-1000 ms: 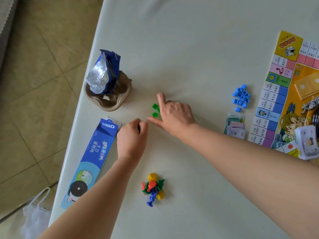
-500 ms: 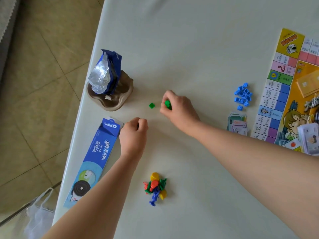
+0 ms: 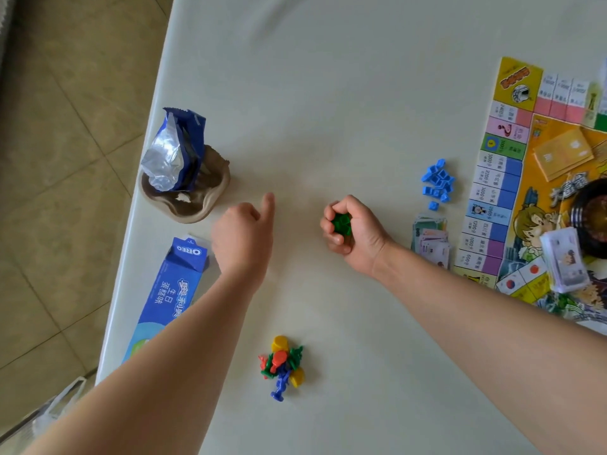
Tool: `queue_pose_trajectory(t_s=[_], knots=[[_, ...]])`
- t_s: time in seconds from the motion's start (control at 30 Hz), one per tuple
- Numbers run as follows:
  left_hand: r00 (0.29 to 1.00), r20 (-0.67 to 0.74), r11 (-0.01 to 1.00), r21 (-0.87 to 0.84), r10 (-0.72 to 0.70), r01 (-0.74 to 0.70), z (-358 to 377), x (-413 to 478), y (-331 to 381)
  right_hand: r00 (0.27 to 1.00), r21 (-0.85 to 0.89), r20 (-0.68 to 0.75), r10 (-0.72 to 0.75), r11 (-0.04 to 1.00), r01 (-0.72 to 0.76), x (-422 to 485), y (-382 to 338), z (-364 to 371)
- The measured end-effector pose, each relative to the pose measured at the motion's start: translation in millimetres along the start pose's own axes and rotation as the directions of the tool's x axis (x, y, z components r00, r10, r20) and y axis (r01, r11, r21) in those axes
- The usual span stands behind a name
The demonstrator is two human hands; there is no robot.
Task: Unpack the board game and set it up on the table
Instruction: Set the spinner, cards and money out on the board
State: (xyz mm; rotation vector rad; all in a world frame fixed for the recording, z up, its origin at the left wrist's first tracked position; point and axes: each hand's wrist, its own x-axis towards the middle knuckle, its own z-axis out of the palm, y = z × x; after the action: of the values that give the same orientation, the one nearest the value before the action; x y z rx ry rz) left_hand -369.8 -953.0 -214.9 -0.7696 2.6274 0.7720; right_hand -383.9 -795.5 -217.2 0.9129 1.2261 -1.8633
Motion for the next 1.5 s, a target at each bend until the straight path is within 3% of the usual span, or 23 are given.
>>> queue_pose_trajectory(t_s=[0.1,0.23,0.3,0.37,0.4,0.43,0.5,0.6,0.8,1.03,1.27,1.4,1.5], knots=[[0.995,0.078,0.967,0.243,0.055,-0.072,5.7,13.6,1.9,1.000,-0.083,-0.004,-0.019,0.996,0.019,-6.9,-0.1,-2.7],[0.983,0.090,0.932,0.312,0.162,-0.183,6.2,14.7,6.4,0.998,-0.111,-0.035,-0.045,0.993,0.041,-16.8,1.1,-12.4],[0.984,0.111,0.960,0.228,0.138,-0.160,5.1,11.0,6.2,0.997,-0.108,-0.046,-0.058,0.993,0.053,-21.3,2.5,-17.7],[0.983,0.179,0.999,-0.040,0.024,-0.017,6.8,4.4,9.1,0.994,-0.106,-0.051,-0.094,0.990,0.088,-29.1,3.8,-25.0],[0.964,0.261,0.960,-0.254,-0.049,0.117,8.7,-1.3,12.5,0.993,-0.108,-0.052,-0.110,0.989,0.104,-33.8,4.7,-29.9],[0.929,0.359,0.857,-0.447,-0.090,0.256,11.0,-10.1,19.2,0.991,-0.102,-0.057,-0.119,0.988,0.113,-39.4,6.0,-36.5],[0.858,0.509,0.641,-0.637,-0.066,0.428,15.0,-27.7,29.9,0.990,-0.111,-0.084,-0.113,0.988,0.104,-49.5,6.9,-46.9],[0.808,0.589,0.526,-0.691,0.013,0.496,24.7,-57.2,59.1,0.979,-0.168,-0.163,-0.123,0.981,0.096,-70.0,-1.6,-70.5],[0.781,0.619,0.492,-0.658,-0.079,0.570,73.5,-110.2,140.5,0.961,-0.126,-0.162,-0.224,0.971,0.205,-113.0,-36.3,-150.7],[0.680,0.727,0.304,-0.630,-0.093,0.715,143.7,-176.5,254.0,0.943,-0.203,-0.206,-0.260,0.954,0.219,-158.6,-85.8,-283.9],[0.718,0.688,0.584,-0.541,-0.106,0.605,215.1,-213.2,345.5,0.937,-0.191,-0.285,-0.201,0.970,0.150,-170.4,-118.9,-399.1],[0.791,0.608,0.788,-0.453,-0.070,0.418,237.2,-214.9,385.2,0.929,-0.097,-0.319,-0.186,0.982,0.164,-160.6,-137.8,-441.0],[0.835,0.550,0.851,-0.436,-0.005,0.292,250.0,-209.6,416.8,0.904,-0.151,-0.358,-0.234,0.970,0.191,-149.2,-157.9,-465.4]])
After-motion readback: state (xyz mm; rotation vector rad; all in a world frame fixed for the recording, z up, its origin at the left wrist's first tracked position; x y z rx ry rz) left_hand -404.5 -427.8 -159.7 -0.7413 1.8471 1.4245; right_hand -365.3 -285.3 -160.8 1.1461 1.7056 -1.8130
